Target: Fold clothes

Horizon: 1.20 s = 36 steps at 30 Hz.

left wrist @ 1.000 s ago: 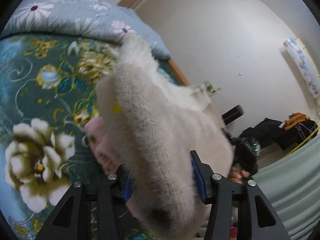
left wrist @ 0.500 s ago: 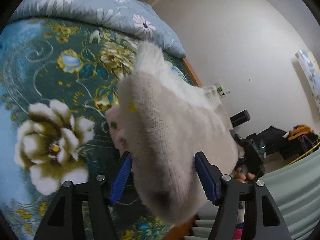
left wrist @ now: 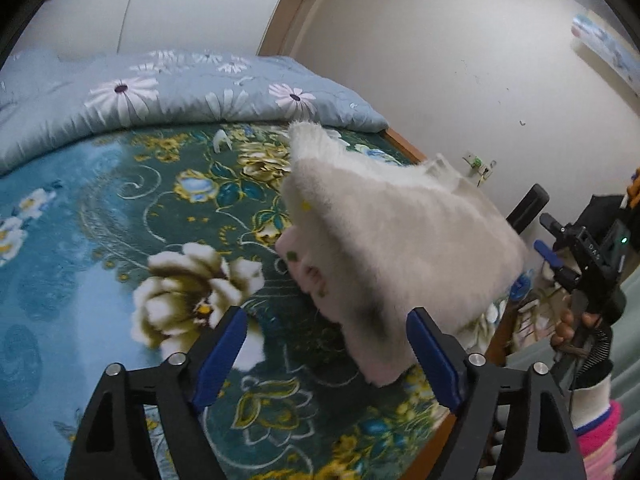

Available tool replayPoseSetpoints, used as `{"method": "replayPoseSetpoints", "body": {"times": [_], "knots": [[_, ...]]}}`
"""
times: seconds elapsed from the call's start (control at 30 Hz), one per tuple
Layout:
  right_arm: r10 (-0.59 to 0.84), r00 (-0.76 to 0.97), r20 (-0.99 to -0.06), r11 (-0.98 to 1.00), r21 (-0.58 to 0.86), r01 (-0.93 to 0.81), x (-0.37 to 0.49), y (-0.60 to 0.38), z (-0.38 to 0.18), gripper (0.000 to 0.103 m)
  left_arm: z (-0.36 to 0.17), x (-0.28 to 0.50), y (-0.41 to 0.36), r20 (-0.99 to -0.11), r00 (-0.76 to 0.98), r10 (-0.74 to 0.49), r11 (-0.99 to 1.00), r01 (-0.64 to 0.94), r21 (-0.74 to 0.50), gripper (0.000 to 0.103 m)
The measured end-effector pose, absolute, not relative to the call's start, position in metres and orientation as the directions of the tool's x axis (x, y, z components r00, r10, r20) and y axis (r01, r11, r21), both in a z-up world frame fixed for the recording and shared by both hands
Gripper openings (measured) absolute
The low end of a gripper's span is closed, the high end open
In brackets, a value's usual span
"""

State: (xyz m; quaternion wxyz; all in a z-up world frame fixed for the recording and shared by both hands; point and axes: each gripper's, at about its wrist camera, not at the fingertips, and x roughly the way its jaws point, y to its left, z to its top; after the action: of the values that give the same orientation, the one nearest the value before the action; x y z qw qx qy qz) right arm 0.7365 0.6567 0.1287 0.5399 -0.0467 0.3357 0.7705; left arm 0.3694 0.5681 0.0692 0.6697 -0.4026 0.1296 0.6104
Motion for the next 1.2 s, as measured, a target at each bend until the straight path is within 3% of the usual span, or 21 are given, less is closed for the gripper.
{"method": "replayPoseSetpoints", "body": {"times": [0.1,0.2,0.4,0.67,0.73,1.03,1.2], "knots": [[0.793,-0.429,-0.433,-0.258,0.400,-0.879,0.713,0.633,0.128,0.077,0.064,0.376,0.553,-0.662,0.203,0.722,-0.055,-0.936,-0.348,0.089],[0.764,-0.489,-0.420,-0.326,0.403,-0.855,0.694,0.611,0.117,0.090,0.055,0.381,0.536,-0.653,0.204,0.729,-0.047,-0.937,-0.346,0.095],[0.734,-0.512,-0.446,-0.328,0.428,-0.842,0.672,0.587,0.091,0.091,0.029,0.384,0.505,-0.635,0.235,0.736,-0.059,-0.912,-0.405,0.103],[0.717,-0.471,-0.514,-0.322,0.355,-0.878,0.649,0.554,0.071,0.092,0.010,0.385,0.469,-0.608,0.203,0.768,-0.092,-0.904,-0.418,0.103],[0.720,-0.452,-0.526,-0.314,0.333,-0.889,0.643,0.546,0.068,0.103,0.006,0.384,0.457,-0.589,0.190,0.785,-0.106,-0.896,-0.430,0.103],[0.731,-0.389,-0.561,-0.297,0.253,-0.921,0.615,0.512,0.059,0.103,-0.014,0.384,0.424,-0.556,0.173,0.813,-0.133,-0.875,-0.465,0.103],[0.732,-0.361,-0.577,-0.283,0.225,-0.932,0.605,0.493,0.056,0.103,-0.018,0.385,0.408,-0.525,0.140,0.840,-0.116,-0.898,-0.424,0.103]]}}
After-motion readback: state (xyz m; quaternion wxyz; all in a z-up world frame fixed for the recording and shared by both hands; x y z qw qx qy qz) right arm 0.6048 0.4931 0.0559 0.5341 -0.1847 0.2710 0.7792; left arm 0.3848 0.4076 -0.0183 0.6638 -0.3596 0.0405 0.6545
